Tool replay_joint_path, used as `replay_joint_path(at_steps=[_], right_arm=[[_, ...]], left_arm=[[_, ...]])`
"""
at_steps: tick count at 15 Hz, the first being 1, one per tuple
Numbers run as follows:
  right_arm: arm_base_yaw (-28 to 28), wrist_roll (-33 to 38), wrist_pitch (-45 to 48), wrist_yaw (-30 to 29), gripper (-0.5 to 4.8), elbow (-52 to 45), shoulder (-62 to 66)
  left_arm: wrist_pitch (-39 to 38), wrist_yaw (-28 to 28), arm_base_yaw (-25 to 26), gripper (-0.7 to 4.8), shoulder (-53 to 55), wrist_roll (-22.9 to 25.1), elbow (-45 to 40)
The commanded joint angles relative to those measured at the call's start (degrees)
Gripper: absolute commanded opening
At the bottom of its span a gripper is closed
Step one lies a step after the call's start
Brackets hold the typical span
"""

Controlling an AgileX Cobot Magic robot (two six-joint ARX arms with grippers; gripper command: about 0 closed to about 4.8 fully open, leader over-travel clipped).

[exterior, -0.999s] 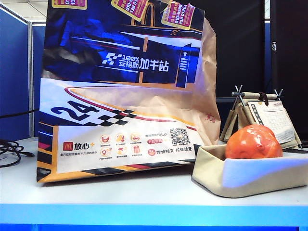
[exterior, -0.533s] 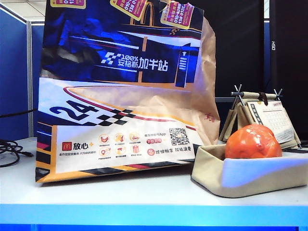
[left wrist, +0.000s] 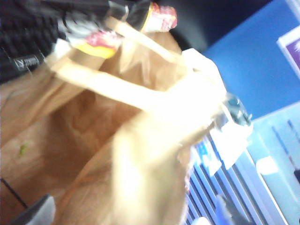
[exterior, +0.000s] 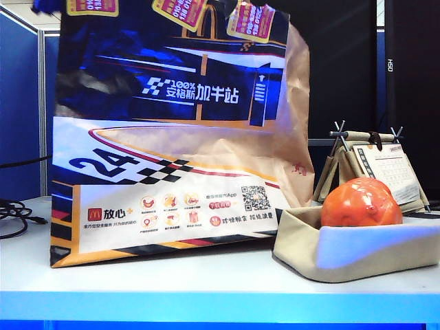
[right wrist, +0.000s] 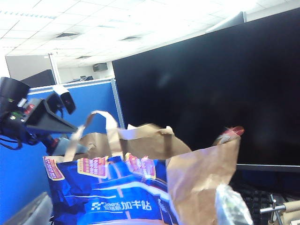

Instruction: Open the paper bag and put two oranges into the paper bag.

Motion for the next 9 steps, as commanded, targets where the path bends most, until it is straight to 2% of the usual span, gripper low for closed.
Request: replay_joint_path(at_steps=[1, 2, 5, 6, 8, 9], right_arm=[[0.1, 0.3, -2.6, 0.3, 4.76, 0.1, 0.1], [0.1, 0.3, -4.0, 0.3, 4.71, 0.1, 0.1], [0.1, 0.3, -10.1, 2.1, 4.71, 0.1, 1.0], [0.2, 0.4, -11.9, 1.5, 4.71, -0.4, 2.0], [0.2, 3.9, -13.2, -0.1, 4.72, -2.5, 5.2], [0.2, 3.9, -13.3, -0.3, 4.72, -2.9, 6.6]], left_arm=[[1.6, 6.0, 0.0, 2.24, -0.1, 0.7, 0.1], [2.8, 9.0, -0.1, 1.07, -0.1, 0.2, 0.1], [6.1, 15.7, -0.1, 0.14, -0.1, -2.5, 0.1], [6.9, 17.3, 0.0, 0.03, -0.1, -2.8, 0.2], [7.1, 25.0, 0.0, -0.06, -0.1, -4.3, 1.7], [7.1, 27.2, 0.0, -0.06, -0.1, -4.8, 2.5]])
